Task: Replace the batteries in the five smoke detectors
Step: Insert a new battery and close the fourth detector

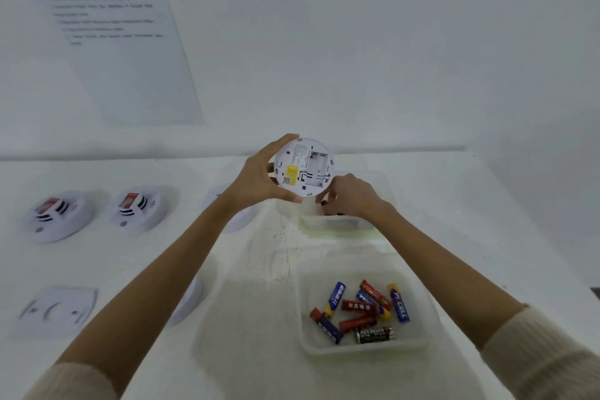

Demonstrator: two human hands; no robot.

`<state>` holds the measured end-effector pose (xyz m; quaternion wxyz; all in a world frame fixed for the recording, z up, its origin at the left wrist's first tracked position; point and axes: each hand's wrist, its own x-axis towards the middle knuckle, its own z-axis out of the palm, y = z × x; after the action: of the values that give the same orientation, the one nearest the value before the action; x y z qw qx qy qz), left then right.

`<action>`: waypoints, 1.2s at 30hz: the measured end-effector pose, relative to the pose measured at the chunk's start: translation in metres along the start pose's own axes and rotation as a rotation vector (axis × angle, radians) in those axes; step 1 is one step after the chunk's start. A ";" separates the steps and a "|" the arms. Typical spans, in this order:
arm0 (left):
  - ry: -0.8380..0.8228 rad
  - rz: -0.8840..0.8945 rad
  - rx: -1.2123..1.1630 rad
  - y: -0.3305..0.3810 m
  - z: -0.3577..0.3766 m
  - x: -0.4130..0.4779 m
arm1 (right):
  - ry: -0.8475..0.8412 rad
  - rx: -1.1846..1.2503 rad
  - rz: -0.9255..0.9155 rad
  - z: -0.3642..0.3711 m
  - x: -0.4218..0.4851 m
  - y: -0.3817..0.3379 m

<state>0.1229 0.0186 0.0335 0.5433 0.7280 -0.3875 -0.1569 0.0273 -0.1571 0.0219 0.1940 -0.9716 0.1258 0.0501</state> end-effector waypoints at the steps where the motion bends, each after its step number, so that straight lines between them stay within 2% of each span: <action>1: 0.004 0.003 0.005 -0.001 -0.001 0.001 | 0.007 0.001 -0.008 0.002 0.002 0.001; 9: 0.023 -0.007 0.014 -0.004 -0.006 0.007 | 0.090 0.247 -0.013 0.005 0.014 0.005; 17: 0.025 0.000 0.042 -0.006 -0.005 0.011 | 0.030 0.526 -0.040 -0.006 0.013 0.008; 19: 0.029 0.005 0.042 -0.005 -0.006 0.011 | 0.130 0.601 -0.034 -0.014 0.013 0.010; 24: 0.026 0.034 0.046 -0.001 -0.009 0.011 | 0.607 0.795 -0.030 -0.045 0.007 0.011; 25: 0.027 0.044 0.053 0.000 -0.009 0.011 | 0.665 0.859 -0.048 -0.053 0.003 0.008; 27: 0.030 0.058 0.063 0.002 -0.009 0.011 | 0.672 0.995 -0.118 -0.065 -0.005 -0.001; 29: 0.030 0.072 0.072 0.005 -0.007 0.011 | 0.623 0.979 -0.198 -0.065 -0.009 -0.013; 31: 0.028 0.089 0.082 0.008 -0.004 0.013 | 0.621 0.830 -0.237 -0.056 -0.009 -0.022; 36: 0.042 0.098 0.086 0.012 -0.002 0.012 | 0.643 0.724 -0.222 -0.044 -0.008 -0.023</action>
<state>0.1273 0.0093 0.0472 0.5264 0.7341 -0.4176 -0.0980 0.0276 -0.1520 0.0714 0.4745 -0.8157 0.0845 -0.3200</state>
